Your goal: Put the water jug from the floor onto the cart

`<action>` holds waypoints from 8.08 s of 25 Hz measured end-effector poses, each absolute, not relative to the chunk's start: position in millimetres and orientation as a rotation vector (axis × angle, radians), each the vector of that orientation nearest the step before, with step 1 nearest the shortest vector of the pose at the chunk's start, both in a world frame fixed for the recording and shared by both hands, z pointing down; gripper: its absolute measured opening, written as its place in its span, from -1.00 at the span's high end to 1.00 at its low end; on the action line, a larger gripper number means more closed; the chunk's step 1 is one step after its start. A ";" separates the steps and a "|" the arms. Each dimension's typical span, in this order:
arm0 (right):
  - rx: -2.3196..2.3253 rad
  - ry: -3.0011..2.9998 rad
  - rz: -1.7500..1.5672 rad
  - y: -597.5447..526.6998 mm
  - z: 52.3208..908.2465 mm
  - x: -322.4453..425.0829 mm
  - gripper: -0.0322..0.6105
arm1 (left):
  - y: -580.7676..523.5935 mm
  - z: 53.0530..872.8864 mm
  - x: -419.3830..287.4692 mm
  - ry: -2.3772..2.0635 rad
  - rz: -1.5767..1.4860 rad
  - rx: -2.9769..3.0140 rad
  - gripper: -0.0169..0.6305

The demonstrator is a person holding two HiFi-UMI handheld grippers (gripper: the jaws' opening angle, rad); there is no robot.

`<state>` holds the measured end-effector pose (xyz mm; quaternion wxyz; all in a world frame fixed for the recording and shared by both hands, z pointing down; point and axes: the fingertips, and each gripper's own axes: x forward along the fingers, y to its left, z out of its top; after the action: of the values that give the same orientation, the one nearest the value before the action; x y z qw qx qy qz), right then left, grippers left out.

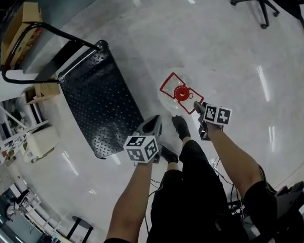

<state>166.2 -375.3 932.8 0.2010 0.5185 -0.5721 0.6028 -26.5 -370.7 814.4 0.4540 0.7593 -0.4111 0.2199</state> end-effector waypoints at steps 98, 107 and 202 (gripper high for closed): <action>0.344 -2.149 1.180 -293.6 737.2 -488.2 0.34 | -34.9 556.4 -454.4 -2.031 -0.062 1.475 0.94; 0.381 -2.470 1.135 -375.5 607.9 -407.5 0.29 | -111.4 505.2 -427.5 -2.016 -0.106 1.685 0.94; 1.153 -2.795 0.190 443.2 276.2 117.6 0.89 | 487.9 286.7 15.2 -1.094 0.049 2.785 0.94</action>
<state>117.6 443.2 276.2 0.0560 0.3799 -0.9212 0.0626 15.2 487.9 286.7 0.0747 0.9281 -0.3645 0.0162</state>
